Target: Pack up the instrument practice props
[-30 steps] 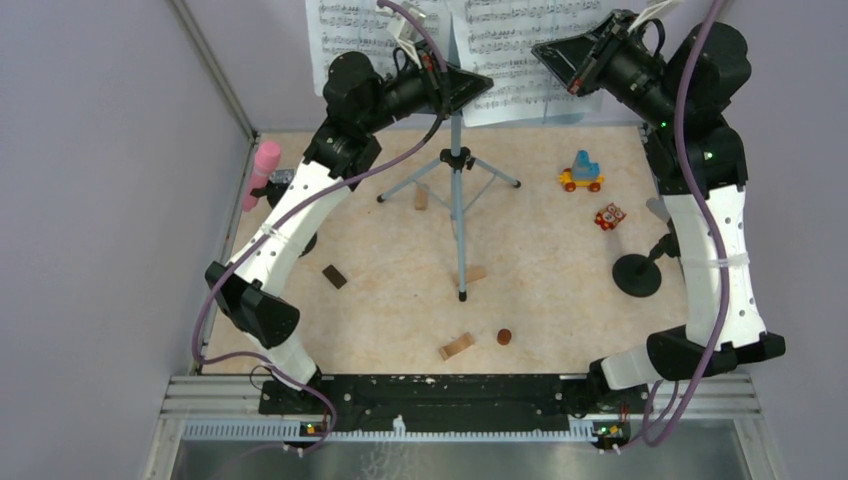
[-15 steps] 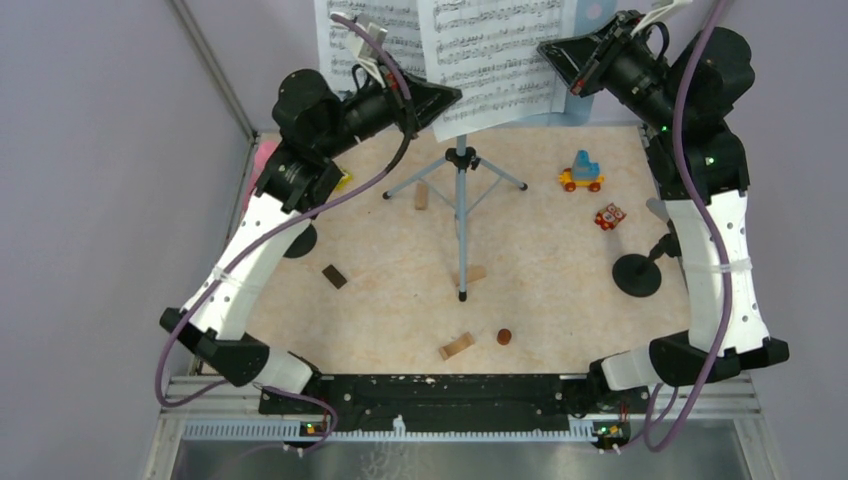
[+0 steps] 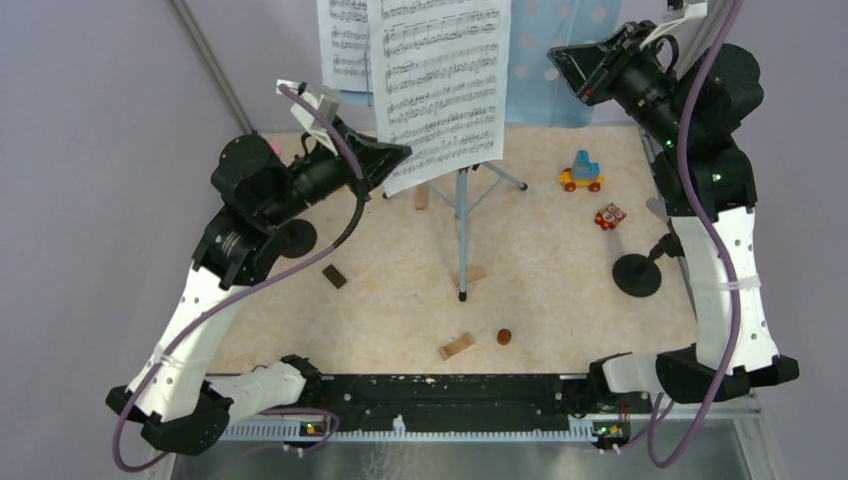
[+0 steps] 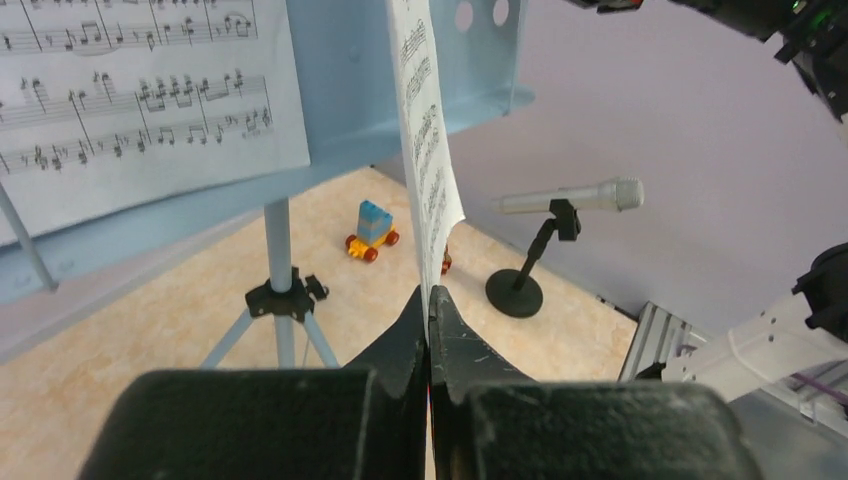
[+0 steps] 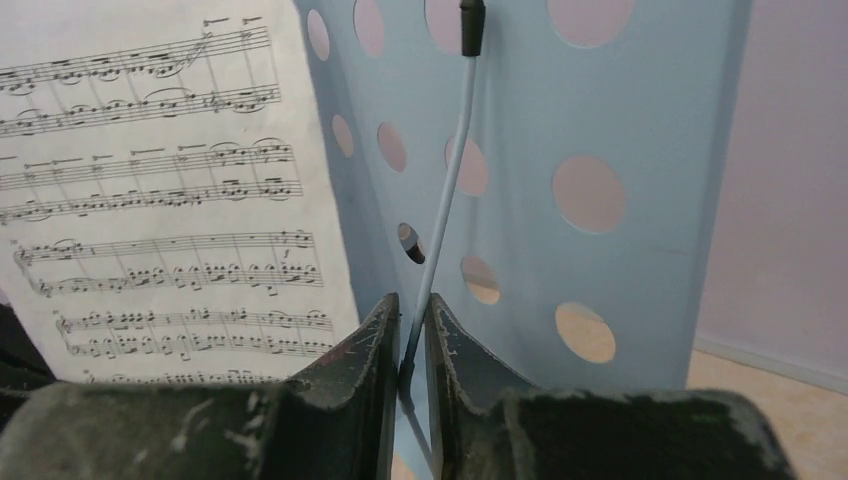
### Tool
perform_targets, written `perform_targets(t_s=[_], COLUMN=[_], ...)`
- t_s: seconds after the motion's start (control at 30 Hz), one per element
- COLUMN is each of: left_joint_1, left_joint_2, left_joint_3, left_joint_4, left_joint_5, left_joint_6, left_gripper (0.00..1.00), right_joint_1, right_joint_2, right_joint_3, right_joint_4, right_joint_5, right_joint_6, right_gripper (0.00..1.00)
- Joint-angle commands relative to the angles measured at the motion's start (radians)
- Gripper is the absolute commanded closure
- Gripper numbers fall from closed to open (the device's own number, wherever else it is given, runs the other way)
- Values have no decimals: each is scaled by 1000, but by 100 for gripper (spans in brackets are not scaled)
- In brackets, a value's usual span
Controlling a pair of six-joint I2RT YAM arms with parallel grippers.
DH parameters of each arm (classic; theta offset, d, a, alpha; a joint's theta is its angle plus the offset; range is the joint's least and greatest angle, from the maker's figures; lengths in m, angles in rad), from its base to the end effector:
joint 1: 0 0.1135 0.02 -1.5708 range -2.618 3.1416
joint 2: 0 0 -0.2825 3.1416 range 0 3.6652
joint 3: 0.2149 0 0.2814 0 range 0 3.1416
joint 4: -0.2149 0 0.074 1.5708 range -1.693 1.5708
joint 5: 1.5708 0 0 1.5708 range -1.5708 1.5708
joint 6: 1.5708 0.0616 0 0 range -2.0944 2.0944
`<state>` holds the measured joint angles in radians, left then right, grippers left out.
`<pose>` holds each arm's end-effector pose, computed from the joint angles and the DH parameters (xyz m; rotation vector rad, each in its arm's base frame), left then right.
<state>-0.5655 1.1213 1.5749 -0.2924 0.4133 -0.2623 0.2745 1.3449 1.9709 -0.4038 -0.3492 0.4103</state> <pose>0.1951 -0.1531 0.5633 0.5733 1.3819 -0.9657 0.2571 0.0943 0.6276 -0.2096 1.3934 0.8066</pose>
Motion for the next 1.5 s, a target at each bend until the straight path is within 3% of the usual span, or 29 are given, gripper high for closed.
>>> perform_targets(t_s=[0.0, 0.37, 0.5, 0.6, 0.77, 1.0, 1.23, 1.37, 1.47], left_joint_1=[1, 0, 0, 0, 0, 0, -20, -104, -245], left_joint_2=[-93, -340, -403, -444, -484, -444, -355, -258, -186], left_joint_3=[-78, -371, -460, -528, -644, -772, -763, -701, -661], left_joint_4=[-65, -153, -167, -163, -144, -28, 92, 103, 146], left_joint_5=[-33, -74, -69, -60, -16, 106, 160, 121, 36], left_joint_6=[34, -47, -78, -113, -172, -259, -311, -308, -323], left_gripper=[100, 99, 94, 100, 100, 100, 100, 100, 100], right_joint_1=[5, 5, 5, 5, 5, 5, 5, 5, 5], right_joint_2=[-80, -197, -268, -343, -479, -563, -627, -645, -660], right_joint_3=[-36, -176, -233, -316, -461, -518, -548, -550, -551], right_joint_4=[58, 39, -8, -27, -56, -190, -262, -284, -293], right_joint_5=[28, 87, 122, 154, 184, 228, 254, 274, 279], right_joint_6=[-28, -62, -75, -70, -44, -57, -60, -58, -58], right_gripper=[84, 62, 60, 59, 59, 59, 59, 59, 59])
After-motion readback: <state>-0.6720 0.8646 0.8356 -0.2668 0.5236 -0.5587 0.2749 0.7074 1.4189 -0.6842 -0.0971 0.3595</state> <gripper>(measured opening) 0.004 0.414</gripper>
